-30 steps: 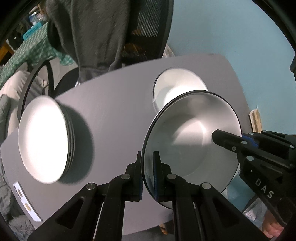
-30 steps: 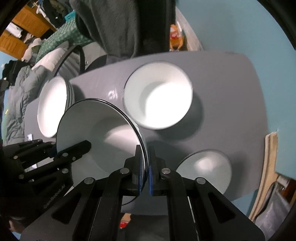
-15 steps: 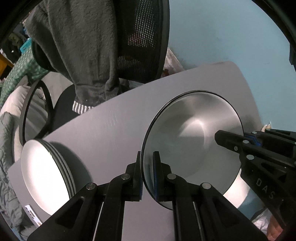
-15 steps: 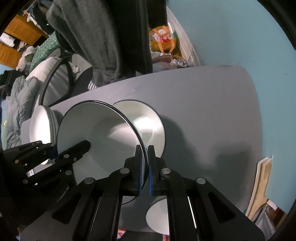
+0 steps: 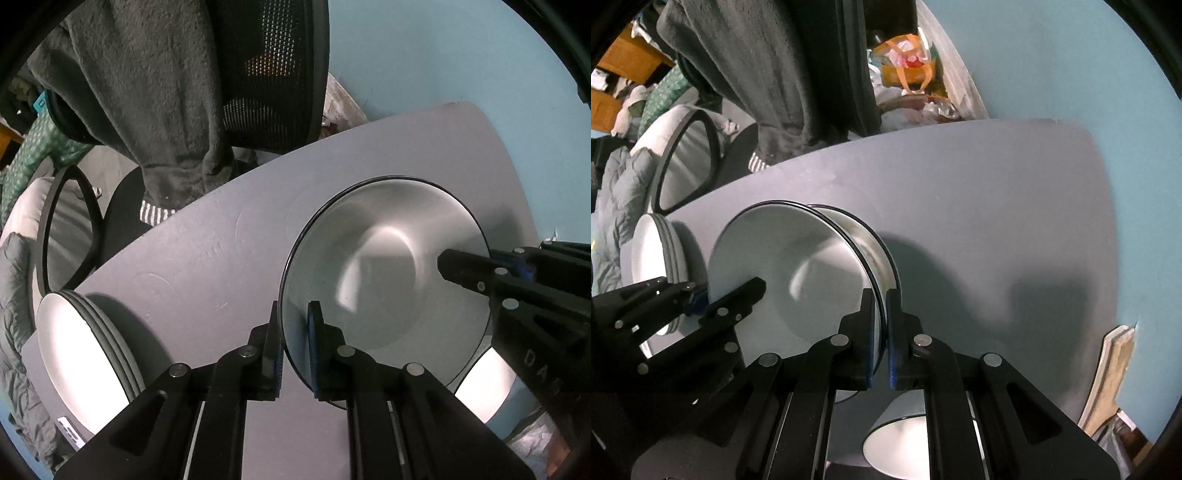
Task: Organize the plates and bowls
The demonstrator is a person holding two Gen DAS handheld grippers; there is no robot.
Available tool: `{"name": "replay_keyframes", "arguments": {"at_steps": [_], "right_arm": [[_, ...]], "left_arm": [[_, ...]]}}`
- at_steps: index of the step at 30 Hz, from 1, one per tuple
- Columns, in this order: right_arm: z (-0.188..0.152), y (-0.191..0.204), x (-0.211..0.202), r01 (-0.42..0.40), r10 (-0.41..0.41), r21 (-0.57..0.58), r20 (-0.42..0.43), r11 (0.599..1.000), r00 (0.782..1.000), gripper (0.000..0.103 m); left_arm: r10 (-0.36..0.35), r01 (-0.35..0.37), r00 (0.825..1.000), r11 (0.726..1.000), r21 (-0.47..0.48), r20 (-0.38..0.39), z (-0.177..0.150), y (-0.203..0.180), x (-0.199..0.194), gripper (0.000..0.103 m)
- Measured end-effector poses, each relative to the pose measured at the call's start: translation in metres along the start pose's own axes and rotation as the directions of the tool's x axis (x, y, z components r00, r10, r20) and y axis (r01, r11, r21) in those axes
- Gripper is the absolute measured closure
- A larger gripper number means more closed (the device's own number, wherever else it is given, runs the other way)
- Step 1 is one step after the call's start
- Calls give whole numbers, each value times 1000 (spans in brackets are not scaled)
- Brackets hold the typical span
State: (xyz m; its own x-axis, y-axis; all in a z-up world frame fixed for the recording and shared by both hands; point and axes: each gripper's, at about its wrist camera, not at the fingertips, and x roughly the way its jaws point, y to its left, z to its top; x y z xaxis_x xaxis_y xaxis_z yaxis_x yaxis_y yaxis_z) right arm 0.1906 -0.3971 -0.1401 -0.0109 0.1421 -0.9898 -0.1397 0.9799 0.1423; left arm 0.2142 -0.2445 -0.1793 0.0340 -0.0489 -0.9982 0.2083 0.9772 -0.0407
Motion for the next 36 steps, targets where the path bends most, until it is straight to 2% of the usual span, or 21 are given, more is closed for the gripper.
{"name": "replay_keyframes", "arguments": {"at_steps": [6,8,18,22,26,28,32,34,36], "right_arm": [[3,-1,-2,2,-2,-17,-23,1000,1000,95],[3,-1,-6,20,-21,-24,-11,1000,1000,90],[-4,3,-22,33,-32,-50,25,998,999,89],[-12,7,-34,52,-49,-60,55,997,997,79],[-19,11,-48,58,-52,-64,84,996,995,75],[-23,13,-55,63,-56,-64,103,996,993,71],[-30,18,-69,77,-67,-66,146,995,987,63],[-35,20,-77,81,-69,-66,164,995,984,62],[-38,21,-85,77,-65,-61,177,995,982,61]], "left_arm": [[29,-29,1000,999,22,1,2,-2,-2,86],[38,-38,999,999,20,4,2,-1,-4,84],[30,-30,999,1000,-5,38,-7,8,-22,74],[60,-60,996,998,3,69,-13,9,-36,72],[64,-63,994,998,-19,92,-21,15,-52,71],[57,-54,993,998,-34,102,-25,19,-59,63],[39,-32,991,998,-55,130,-35,24,-74,60],[35,-28,989,998,-54,142,-40,25,-82,52],[39,-29,985,998,-58,169,-45,27,-92,50]]}}
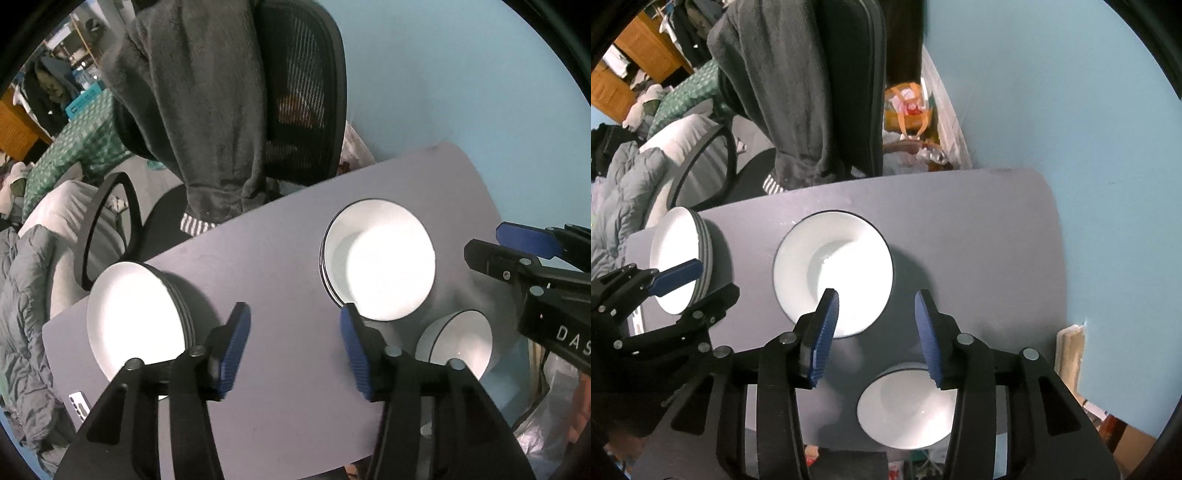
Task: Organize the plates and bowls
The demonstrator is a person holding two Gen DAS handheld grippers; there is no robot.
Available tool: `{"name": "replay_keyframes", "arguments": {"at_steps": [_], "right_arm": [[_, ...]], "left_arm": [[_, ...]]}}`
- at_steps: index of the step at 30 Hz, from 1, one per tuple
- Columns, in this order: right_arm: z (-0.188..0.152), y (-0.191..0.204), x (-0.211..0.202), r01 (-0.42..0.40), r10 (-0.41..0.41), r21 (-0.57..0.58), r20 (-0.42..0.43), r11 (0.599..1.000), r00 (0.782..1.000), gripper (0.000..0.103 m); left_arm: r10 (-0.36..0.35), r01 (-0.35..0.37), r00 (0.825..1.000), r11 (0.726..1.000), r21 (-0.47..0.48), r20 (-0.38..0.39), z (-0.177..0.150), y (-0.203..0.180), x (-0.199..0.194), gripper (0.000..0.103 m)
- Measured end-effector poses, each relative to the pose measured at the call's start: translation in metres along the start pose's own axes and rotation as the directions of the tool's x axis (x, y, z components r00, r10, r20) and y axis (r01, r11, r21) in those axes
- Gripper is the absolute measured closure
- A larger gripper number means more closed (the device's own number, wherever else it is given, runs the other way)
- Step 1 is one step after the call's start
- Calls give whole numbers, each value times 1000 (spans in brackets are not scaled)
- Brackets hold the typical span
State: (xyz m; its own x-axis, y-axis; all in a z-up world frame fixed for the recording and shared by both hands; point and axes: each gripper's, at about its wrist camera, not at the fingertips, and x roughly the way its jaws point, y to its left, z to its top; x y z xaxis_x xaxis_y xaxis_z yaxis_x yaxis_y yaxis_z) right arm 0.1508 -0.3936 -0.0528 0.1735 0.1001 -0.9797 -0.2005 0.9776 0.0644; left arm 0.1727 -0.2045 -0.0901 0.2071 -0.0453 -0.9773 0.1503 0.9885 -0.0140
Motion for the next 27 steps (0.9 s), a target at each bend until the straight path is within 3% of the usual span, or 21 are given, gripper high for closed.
{"name": "replay_keyframes", "arguments": {"at_steps": [8,17,27], "right_arm": [[-12,9,-38,-1,1,6,91,1000,996,53],[-26,14,-78,-5,0,28,186,1000,983,45],[-48,6,-88,-46,24,111,196,993,980,40]], "left_arm": [[-41,45,994,998,-47,97,-10,5,-47,45],[-27,28,984,1000,-2,178,-19,-2,-85,42],[-71,72,986,997,0,152,-33,-7,-89,41]]}}
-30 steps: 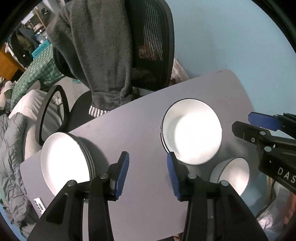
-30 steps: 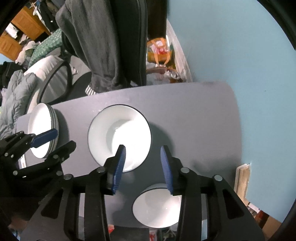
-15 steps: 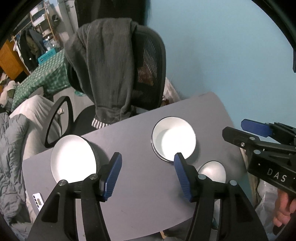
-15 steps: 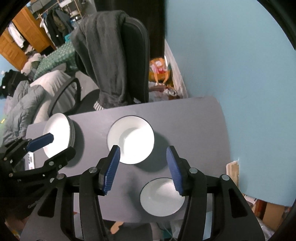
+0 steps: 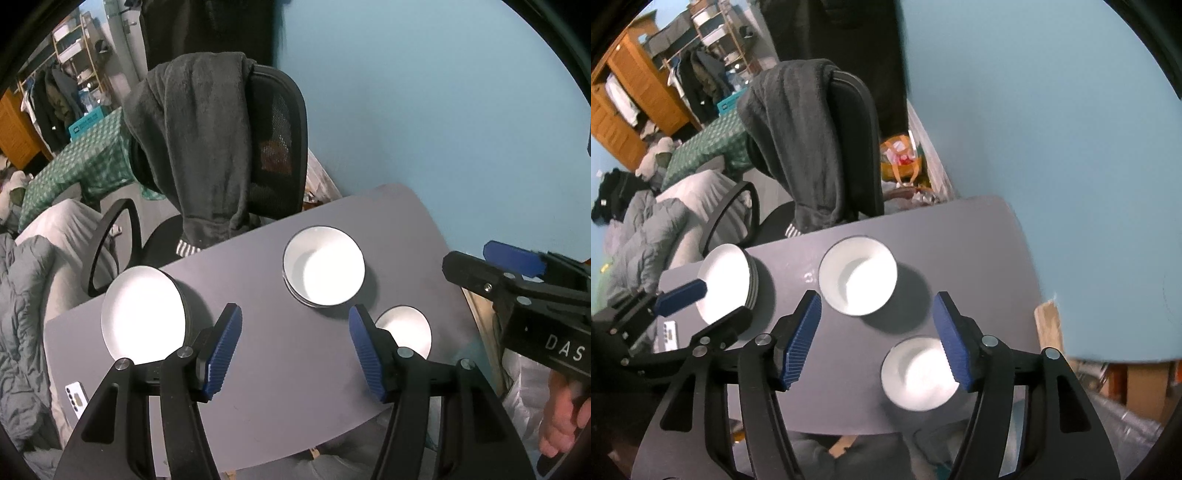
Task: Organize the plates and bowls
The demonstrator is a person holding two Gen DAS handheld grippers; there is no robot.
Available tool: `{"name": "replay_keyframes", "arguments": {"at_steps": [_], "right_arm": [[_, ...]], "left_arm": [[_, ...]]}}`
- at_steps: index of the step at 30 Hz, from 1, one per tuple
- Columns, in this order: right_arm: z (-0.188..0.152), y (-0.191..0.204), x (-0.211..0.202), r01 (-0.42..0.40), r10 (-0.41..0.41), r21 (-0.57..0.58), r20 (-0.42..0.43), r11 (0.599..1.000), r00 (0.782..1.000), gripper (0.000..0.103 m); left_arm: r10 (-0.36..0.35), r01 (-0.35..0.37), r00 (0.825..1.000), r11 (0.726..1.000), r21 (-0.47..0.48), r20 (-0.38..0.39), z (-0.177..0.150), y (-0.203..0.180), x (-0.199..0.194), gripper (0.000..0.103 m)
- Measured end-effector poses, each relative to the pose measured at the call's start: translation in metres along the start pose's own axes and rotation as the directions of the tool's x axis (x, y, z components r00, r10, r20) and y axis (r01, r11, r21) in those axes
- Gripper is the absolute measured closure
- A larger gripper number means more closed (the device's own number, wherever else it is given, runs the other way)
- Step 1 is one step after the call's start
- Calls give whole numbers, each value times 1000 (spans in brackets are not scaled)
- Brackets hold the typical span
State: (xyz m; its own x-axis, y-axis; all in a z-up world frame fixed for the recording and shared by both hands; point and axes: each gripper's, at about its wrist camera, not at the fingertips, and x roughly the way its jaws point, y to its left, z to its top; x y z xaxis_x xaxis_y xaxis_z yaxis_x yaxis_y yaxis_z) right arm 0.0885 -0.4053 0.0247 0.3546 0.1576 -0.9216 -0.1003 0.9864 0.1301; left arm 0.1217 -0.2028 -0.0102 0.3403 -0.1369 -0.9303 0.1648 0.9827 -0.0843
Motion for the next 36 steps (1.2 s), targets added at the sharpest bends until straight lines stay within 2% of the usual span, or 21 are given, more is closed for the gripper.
{"name": "replay_keyframes", "arguments": {"at_steps": [9,15,24,36], "right_arm": [[-23,-11,-4,11,-9,68,-17,998,1000,40],[-34,-23,-6,27,-24,108,-23,994,999,40],[-47,-38,-5,67,-62,136,-47,988,997,40],[-58,-60,0,110,-97,174,-78,979,992,40]], "left_arm": [[17,-15,999,999,46,-40,-11,-6,10,41],[-1,3,999,999,40,-52,-15,-13,11,41],[-3,6,998,999,45,-70,-17,-22,17,41],[-2,15,993,994,106,-122,-20,-42,41,41]]}}
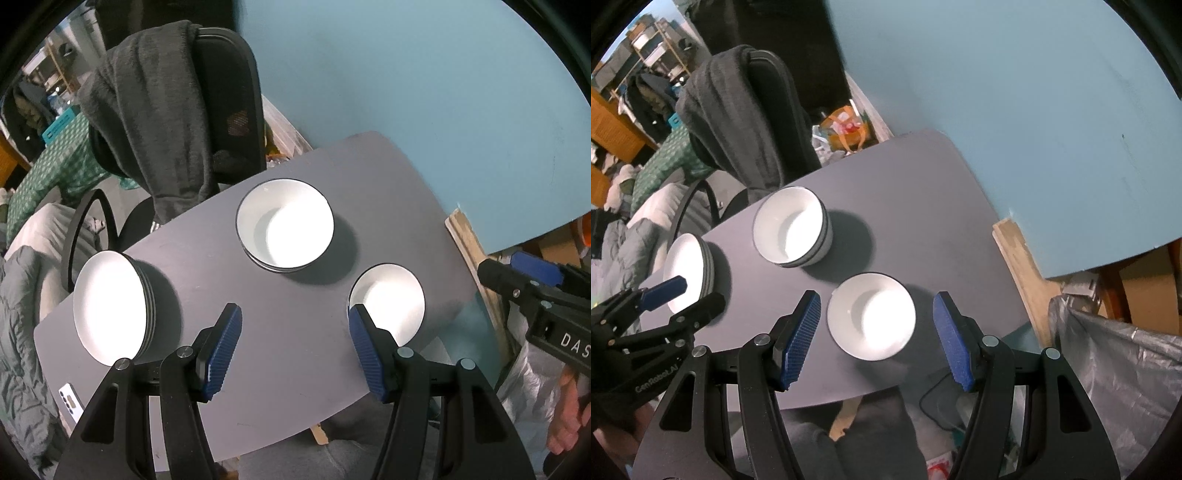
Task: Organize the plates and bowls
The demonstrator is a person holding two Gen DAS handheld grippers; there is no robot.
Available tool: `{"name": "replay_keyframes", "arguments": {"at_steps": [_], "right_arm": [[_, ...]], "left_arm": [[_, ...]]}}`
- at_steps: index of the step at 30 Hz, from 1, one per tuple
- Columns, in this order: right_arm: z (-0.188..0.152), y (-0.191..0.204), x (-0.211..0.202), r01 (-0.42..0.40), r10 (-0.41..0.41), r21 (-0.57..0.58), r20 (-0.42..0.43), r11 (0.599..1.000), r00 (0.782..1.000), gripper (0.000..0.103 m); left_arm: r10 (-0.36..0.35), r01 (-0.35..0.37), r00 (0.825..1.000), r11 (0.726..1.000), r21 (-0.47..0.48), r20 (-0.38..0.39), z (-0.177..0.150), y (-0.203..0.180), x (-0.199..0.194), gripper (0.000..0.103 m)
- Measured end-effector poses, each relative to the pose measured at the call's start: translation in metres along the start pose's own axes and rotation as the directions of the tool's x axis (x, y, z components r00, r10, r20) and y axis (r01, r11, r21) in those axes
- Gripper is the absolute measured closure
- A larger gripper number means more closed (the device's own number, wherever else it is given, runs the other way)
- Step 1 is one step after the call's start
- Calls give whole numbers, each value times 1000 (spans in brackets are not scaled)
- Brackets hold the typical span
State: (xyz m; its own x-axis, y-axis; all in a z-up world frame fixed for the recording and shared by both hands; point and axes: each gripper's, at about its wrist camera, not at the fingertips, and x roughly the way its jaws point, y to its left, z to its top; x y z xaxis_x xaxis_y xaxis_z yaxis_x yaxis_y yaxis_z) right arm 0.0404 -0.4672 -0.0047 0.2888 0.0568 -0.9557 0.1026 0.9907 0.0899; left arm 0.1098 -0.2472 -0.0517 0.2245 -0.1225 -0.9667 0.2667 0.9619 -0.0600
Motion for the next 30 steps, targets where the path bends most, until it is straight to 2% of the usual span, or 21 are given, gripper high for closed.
{"name": "replay_keyframes", "arguments": {"at_steps": [6,11,15,22,24,30], "right_arm": [[-2,-10,13,22,-21,17,-22,1000,1000,40],[-2,-18,28,43,-43,14,-43,999,998,40],[-4,-26,45,45,-44,14,-62,999,997,40],[-11,-34,81,10,-10,6,-102,1000,995,40],[-14,-36,94,-1,2,6,-121,1000,993,40],[-23,-40,131,-26,26,2,-171,1000,985,40]], "left_arm": [[9,-8,1000,999,52,-19,3,-13,14,41],[-22,25,999,997,70,-42,4,-24,33,41],[-20,26,998,996,85,-68,4,-29,51,41],[-47,57,989,996,70,-137,0,-29,86,41],[-71,81,987,995,62,-142,-2,-29,94,41],[-85,98,981,993,70,-172,-7,-36,126,41]]}}
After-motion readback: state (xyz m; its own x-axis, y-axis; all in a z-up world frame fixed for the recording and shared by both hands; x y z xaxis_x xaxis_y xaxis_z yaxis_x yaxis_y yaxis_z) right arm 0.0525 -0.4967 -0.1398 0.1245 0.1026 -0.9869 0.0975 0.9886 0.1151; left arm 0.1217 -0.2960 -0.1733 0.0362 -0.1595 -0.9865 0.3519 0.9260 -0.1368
